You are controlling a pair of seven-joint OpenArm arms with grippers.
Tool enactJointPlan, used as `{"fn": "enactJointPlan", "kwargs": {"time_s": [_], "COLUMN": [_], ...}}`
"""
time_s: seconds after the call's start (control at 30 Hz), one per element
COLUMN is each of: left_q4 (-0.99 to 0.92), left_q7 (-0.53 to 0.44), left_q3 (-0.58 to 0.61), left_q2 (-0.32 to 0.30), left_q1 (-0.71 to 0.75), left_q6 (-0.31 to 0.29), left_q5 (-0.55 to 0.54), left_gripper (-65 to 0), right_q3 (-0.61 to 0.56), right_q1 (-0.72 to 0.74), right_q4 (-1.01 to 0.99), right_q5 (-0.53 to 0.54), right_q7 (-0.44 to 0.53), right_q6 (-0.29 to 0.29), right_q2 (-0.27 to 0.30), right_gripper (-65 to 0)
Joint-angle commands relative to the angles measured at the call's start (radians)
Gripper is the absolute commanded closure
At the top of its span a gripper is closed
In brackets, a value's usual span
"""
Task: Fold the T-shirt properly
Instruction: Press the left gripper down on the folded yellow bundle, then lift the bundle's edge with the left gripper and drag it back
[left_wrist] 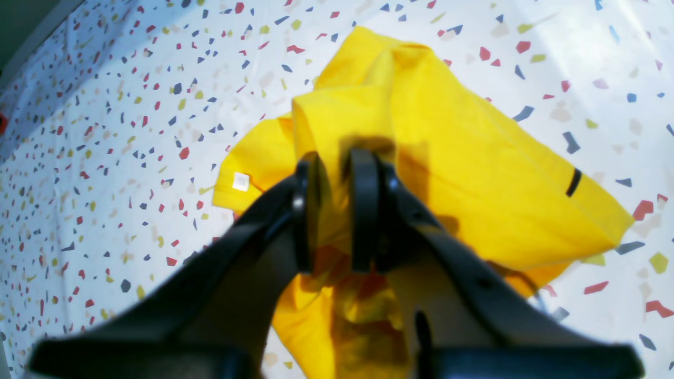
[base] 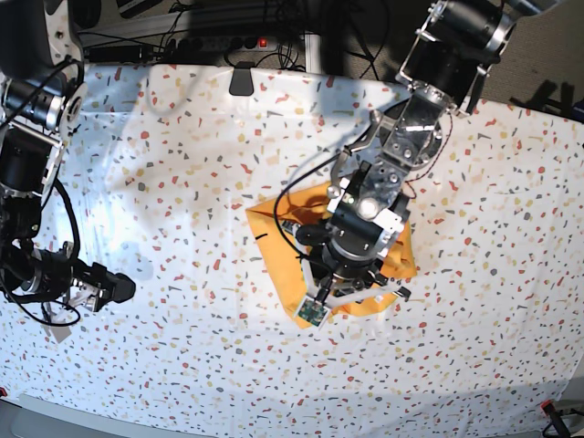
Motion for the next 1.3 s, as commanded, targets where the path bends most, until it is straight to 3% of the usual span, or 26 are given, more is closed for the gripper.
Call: {"fn": "enactJointPlan", "kwargs": {"time_s": [0.0,0.17,0.43,0.73,0.9,1.03,1.17,1.27], "left_q4": [0.02,0.036,0.197,0.217,0.224,0.282,0.416,0.512], "left_q7": [-0.019,-0.011,0.119,0.161,0.162,0.188,0.283,0.284], "left_q3": [-0.003,-0.003,-0.003,-0.003,-0.003,-0.003,-0.003,-0.003], "left_q2": [0.005,0.005,-0.002,-0.109,-0.163,-0.164,-0.164,-0.164], "left_q1": [-0.024,-0.023,-0.004,0.134,0.17,0.2,0.232,0.278], "left_q6": [0.007,0.007,0.007,0.012,0.072,0.075,0.076,0.076], "left_q5": [0.01,0.038,0.037,0.037,0.036,0.092,0.151,0.149], "left_gripper": [0.0,0.0,0.0,0.0,0.0,0.0,0.0,0.0], "right_q3": [0.002,0.002,0.002,0.002,0.002,0.002,0.002,0.002], "right_q1": [0.033,0.033,0.034,0.033,0.033,0.034,0.033,0.033], "right_q4": [0.016,0.016,0.016,0.016,0.016,0.016,0.016,0.016], "right_q5": [0.027,0.027,0.027,0.027,0.026,0.026,0.026,0.026], "right_q7": [0.011,0.011,0.013,0.017,0.019,0.02,0.02,0.02], "right_q6": [0.008,0.008,0.008,0.008,0.008,0.008,0.008,0.008], "right_q2": [0.017,0.017,0.017,0.017,0.017,0.016,0.017,0.017], "right_gripper": [-35.9,-35.9,-35.9,-35.9,-35.9,-35.9,-35.9,-35.9]}}
